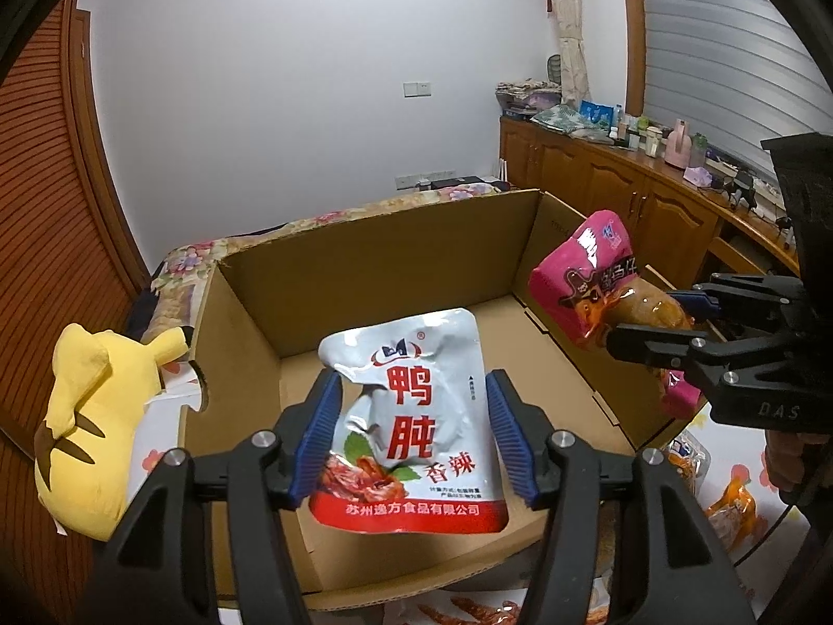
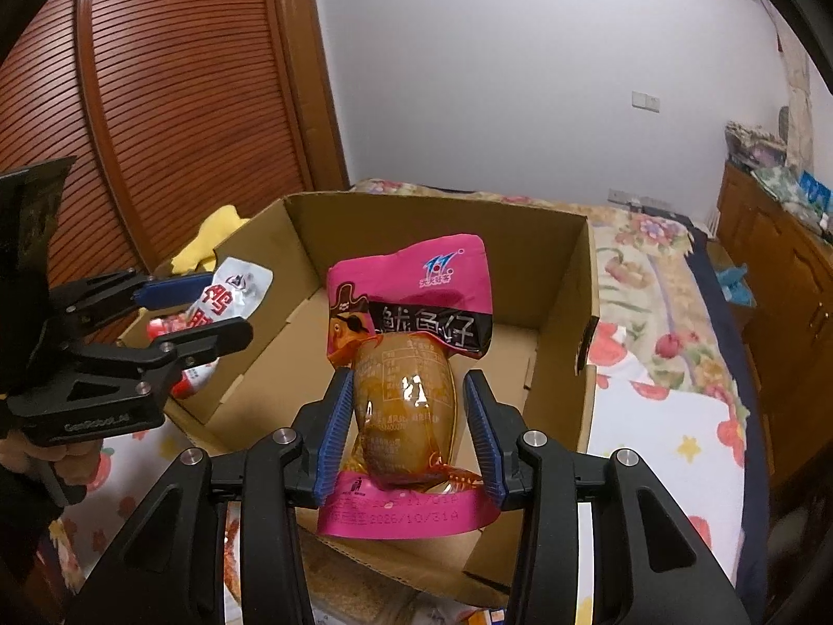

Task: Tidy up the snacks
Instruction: 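Carry both snacks over the cardboard box and open both tools to drop them, then move both tools back to the snack pile, left toward the brown candy, right toward the orange pouch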

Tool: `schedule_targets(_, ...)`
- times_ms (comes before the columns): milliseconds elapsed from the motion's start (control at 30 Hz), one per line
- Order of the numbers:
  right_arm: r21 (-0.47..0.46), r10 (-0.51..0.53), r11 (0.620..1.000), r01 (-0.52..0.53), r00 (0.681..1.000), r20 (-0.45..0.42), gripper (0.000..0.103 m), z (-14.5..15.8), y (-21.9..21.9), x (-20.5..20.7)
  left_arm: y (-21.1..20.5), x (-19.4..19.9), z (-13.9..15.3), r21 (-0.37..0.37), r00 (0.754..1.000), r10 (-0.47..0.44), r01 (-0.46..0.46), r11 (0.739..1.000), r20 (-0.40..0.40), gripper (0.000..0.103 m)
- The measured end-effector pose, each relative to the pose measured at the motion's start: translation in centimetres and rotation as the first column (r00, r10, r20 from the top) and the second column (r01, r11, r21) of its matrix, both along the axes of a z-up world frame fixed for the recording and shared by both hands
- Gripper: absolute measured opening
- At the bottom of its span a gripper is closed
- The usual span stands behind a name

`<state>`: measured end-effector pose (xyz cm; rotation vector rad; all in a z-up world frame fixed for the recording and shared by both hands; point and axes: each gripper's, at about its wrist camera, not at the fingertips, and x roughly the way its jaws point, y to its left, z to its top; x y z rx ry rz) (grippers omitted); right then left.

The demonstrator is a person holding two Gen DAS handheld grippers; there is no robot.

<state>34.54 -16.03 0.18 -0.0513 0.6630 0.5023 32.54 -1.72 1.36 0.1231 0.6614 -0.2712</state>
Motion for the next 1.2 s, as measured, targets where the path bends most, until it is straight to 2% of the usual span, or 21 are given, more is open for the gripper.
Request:
schedule_targets(100,0.003,-0.003,1.000,0.004,1.000,-0.010,0.045,-0.1,0.1,0.2,0.0,0.0,0.1,-0.001,1.000,0.002,-0.002,1.000,0.006,0.059)
schedule_targets(167,0.008,-0.007,1.000,0.007,1.000,-0.006,0.052,0.1,0.0,0.1,0.0,-0.1,0.3,0.000,1.000,0.005,-0.005,1.000,0.016,0.063)
schedule_targets(400,0.017,-0.010,1.000,0.009,1.000,0.027,0.053,1.1,-0.7,-1.0,0.1,-0.8,0.7,-0.013,1.000,-0.005,0.006,1.000,0.024,0.065)
schedule_targets(600,0.021,-0.020,1.000,0.019,0.997,0.070,0.054,2.8,-1.9,-4.6,0.5,-3.8,1.4,-0.045,0.999,-0.006,0.008,0.999,0.037,0.068)
schedule_targets(767,0.035,-0.035,0.999,0.032,0.995,0.090,0.061,3.4,-3.6,-8.7,1.0,-7.6,1.9,-0.062,0.998,-0.012,0.017,0.998,0.069,0.073)
schedule_targets(967,0.033,-0.049,0.998,0.047,0.997,0.057,0.062,1.3,-5.3,-12.1,0.8,-11.7,1.3,-0.061,0.997,-0.035,0.039,0.997,0.070,0.074)
schedule_targets(1200,0.034,-0.069,0.997,0.069,0.998,-0.010,0.062,-2.5,-6.5,-14.6,0.7,-14.9,-1.5,-0.053,0.999,-0.044,0.045,0.998,0.027,0.074)
